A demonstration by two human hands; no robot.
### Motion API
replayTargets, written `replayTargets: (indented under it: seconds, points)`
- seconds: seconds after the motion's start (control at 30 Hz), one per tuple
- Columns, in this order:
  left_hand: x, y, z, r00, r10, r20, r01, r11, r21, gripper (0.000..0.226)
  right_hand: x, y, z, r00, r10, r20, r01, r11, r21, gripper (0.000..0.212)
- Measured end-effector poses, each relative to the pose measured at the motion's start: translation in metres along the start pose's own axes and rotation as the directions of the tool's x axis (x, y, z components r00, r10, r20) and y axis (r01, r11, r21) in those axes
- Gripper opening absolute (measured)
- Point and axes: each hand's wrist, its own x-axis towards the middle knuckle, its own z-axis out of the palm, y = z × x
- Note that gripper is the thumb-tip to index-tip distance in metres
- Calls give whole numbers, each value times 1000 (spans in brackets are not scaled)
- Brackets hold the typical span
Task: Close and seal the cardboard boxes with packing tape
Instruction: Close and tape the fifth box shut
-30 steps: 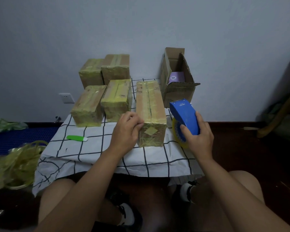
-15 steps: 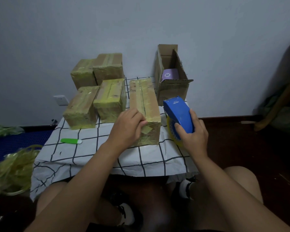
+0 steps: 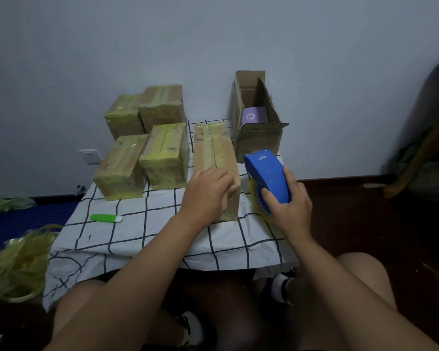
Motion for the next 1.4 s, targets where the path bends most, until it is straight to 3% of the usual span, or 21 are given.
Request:
replayTargets:
  seconds: [0.17,0.43,0.67,0.8,0.87,0.93,1.0,1.1,1.27,1.4]
  points:
    - [5,10,6,997,-67,26,65,995,71,31,-1,-1,0,1000,-4,0,4,1000,-1,76]
    - [4,13,12,993,20,-117,-7,993,117,22,0,1,1,1000,-5,-7,5,1000,-10,76]
    - [-21,22,-21,992,25,-120,-11,993,118,24,4,-1,-2,1000,15,21,-15,1000,-3,74]
    - [-55,34,-43,999,33,-8,-32,996,82,15,11,-13,-6,996,50,71,-52,998,26,72]
    - [-62,41,-50,993,-105,60,98,990,102,20,10,-20,-10,996,72,51,-74,996,55,72]
    - [-56,46,-58,924,-344,170,319,935,158,44,5,-26,-16,995,96,4,-96,989,112,72]
    - [-42,48,-61,816,-492,303,424,866,266,62,0,-35,-22,994,109,-31,-102,980,168,72]
    - [-31,52,-67,778,-471,416,337,871,357,48,-2,-49,-36,995,84,-59,-70,975,209,71]
    - [-44,37,-94,781,-282,557,212,959,188,32,7,-69,-66,987,60,-148,-19,965,261,73]
    - [-35,21,-109,691,-283,665,217,959,183,56,15,-84,-90,976,24,-217,36,962,271,70]
